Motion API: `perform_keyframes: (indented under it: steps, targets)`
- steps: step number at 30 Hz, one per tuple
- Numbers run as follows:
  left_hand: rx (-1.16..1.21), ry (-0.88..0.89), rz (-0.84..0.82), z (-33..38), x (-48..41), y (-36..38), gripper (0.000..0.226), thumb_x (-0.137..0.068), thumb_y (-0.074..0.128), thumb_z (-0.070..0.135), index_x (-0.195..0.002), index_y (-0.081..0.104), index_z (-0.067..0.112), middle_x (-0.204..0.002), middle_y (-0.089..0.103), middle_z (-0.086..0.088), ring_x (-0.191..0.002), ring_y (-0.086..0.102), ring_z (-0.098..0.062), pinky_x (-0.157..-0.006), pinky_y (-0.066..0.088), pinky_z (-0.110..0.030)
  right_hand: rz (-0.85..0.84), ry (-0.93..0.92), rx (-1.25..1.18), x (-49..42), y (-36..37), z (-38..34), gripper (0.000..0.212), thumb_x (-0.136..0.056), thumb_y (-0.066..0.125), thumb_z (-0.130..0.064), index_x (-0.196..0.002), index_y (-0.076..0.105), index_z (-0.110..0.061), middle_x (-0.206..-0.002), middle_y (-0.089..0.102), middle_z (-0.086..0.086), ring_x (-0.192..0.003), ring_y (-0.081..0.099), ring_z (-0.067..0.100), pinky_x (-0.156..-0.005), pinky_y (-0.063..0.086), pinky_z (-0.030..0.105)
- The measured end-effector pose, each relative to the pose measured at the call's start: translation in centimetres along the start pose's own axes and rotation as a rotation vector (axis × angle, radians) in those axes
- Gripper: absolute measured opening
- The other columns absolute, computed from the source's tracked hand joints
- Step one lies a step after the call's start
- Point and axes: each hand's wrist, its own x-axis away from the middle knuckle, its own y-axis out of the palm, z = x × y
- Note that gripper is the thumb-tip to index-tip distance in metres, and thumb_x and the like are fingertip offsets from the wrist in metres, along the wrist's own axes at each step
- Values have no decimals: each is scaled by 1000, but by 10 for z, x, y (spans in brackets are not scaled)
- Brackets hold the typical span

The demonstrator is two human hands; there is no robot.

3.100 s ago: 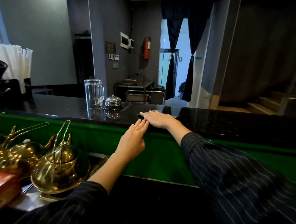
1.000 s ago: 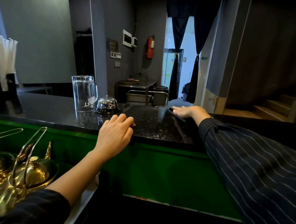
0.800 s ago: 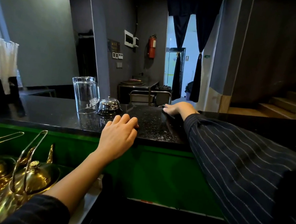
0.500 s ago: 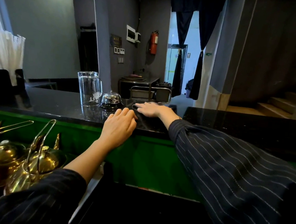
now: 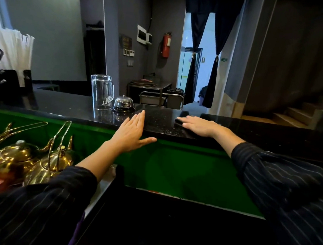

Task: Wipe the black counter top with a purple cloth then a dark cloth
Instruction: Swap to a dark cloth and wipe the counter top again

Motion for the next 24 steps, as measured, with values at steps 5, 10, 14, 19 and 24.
perform_keyframes:
  steps: [5,10,14,19,24]
  targets:
    - [8,-48,-17,1,-7,2,103,-83,31,71,-148,-7,1,-158,6,-17,-147,8,-26,-120,11,-43,23,112,27,-28,6,-25,49,-102,12,-54,-151,12,-49,-164,8,-4,-151,6,25,-113,1,64]
    - [33,-56,-7,-1,-8,2,106,-82,36,71,-148,-8,2,-159,2,-15,-147,2,-26,-119,13,-42,-3,-29,27,-40,8,-77,48,-102,16,-52,-150,13,-49,-164,9,-5,-151,5,21,-113,4,66]
    - [48,-64,-9,-1,-7,-1,108,-82,40,69,-147,-12,1,-158,-5,-16,-147,-2,-26,-118,12,-40,-3,-196,10,-28,16,-96,48,-102,21,-52,-149,15,-50,-163,11,-9,-151,3,16,-114,6,65]
    - [66,-75,-42,0,-6,-5,109,-81,41,70,-147,-13,2,-159,-5,-14,-147,-2,-25,-118,10,-40,-47,-345,-52,15,13,-47,45,-102,24,-51,-147,18,-53,-163,14,-9,-150,1,10,-119,4,54]
    - [23,-70,-65,-1,-7,-4,110,-76,29,78,-148,-13,7,-159,-5,-12,-147,-2,-26,-119,10,-42,-86,-288,-208,65,-2,20,45,-101,40,-45,-145,30,-47,-161,17,-12,-149,5,7,-122,3,39]
